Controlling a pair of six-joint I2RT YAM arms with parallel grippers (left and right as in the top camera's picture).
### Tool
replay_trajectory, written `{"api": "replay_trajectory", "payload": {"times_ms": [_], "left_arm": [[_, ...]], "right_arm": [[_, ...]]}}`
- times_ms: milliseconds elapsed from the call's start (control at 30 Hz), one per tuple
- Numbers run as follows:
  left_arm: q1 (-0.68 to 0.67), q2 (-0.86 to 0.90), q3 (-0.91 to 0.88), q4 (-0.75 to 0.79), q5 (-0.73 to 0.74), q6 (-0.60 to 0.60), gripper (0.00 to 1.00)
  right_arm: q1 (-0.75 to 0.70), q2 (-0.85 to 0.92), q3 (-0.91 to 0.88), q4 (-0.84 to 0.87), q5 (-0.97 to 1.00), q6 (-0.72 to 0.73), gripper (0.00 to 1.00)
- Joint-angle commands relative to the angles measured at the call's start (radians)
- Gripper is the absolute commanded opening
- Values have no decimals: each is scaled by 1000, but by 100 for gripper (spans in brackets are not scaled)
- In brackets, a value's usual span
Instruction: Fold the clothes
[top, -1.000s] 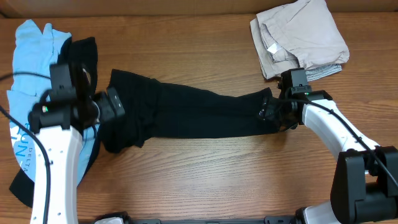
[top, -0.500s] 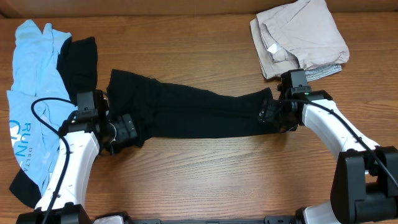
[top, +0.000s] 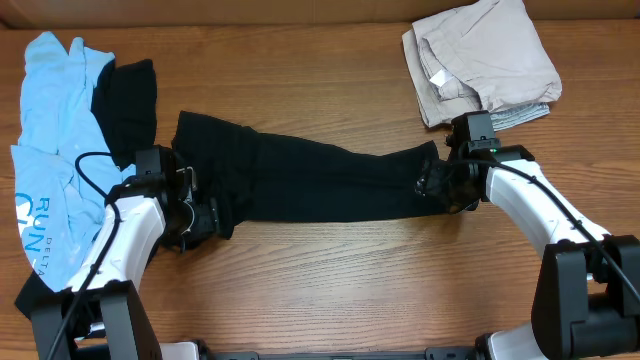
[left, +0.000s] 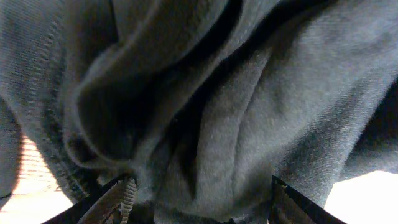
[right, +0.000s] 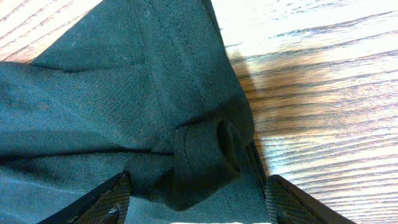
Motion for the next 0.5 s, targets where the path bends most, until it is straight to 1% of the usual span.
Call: {"api": "replay_trajectory", "payload": {"times_ms": [0, 67, 167, 267, 367, 467], "left_arm": [[-3, 5, -6, 19, 14, 22, 55], [-3, 5, 1, 31, 14, 22, 43], [-3, 5, 36, 21, 13, 22, 33], [-3, 5, 98, -13, 5, 29, 30], [-3, 5, 168, -45, -2, 74, 27], [-3, 5, 212, -32, -37, 100, 27]], "right_arm": [[0, 4, 23, 9, -2, 0, 73], [0, 4, 23, 9, -2, 0, 73], [0, 4, 23, 9, -2, 0, 73], [0, 4, 23, 9, -2, 0, 73], [0, 4, 23, 9, -2, 0, 73], [0, 4, 23, 8, -2, 0, 73]]}}
